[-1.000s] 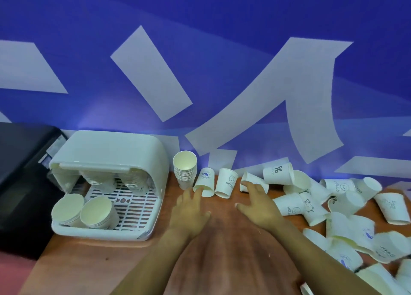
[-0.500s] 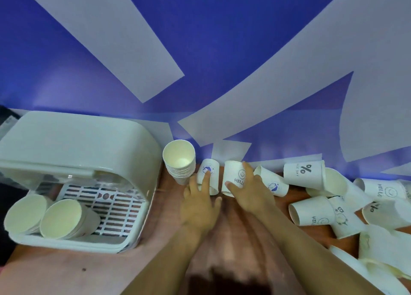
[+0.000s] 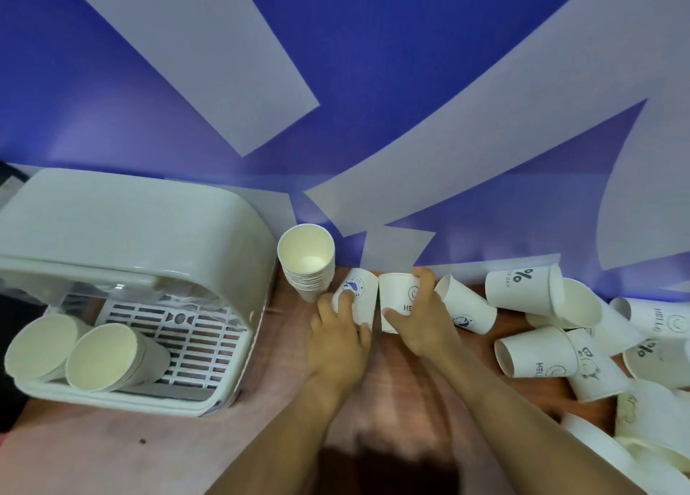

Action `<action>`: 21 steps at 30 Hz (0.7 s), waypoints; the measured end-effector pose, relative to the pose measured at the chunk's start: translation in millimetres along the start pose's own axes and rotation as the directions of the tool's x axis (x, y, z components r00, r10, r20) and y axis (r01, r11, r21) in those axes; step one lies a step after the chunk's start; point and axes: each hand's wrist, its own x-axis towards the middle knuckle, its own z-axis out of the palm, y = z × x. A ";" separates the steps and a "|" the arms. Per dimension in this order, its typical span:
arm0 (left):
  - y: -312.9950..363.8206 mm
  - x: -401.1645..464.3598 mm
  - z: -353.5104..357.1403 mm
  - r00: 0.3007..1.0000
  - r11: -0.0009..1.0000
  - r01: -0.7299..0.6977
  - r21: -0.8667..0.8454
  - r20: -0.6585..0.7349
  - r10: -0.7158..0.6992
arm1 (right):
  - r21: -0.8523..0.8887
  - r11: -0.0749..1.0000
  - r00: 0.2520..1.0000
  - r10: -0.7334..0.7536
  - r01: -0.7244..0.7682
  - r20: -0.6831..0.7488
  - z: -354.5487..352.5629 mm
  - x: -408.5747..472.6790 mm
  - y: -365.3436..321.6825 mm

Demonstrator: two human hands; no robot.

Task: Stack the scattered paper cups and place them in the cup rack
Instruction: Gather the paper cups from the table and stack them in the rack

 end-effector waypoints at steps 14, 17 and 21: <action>-21.2 -91.9 -87.1 0.985 0.979 -0.171 0.109 -0.017 0.174 | -0.182 0.979 0.996 -0.088 0.090 0.019 -50.7 -107.2 -43.5; -25.9 -113.8 -120.8 0.974 0.976 -0.204 0.082 -0.082 0.210 | -0.168 0.975 0.989 -0.148 0.146 -0.001 -54.4 -134.3 -63.6; -36.9 -142.6 -156.7 0.958 0.967 -0.246 0.061 -0.138 0.252 | -0.138 0.972 0.981 -0.195 0.191 -0.014 -47.3 -167.4 -83.6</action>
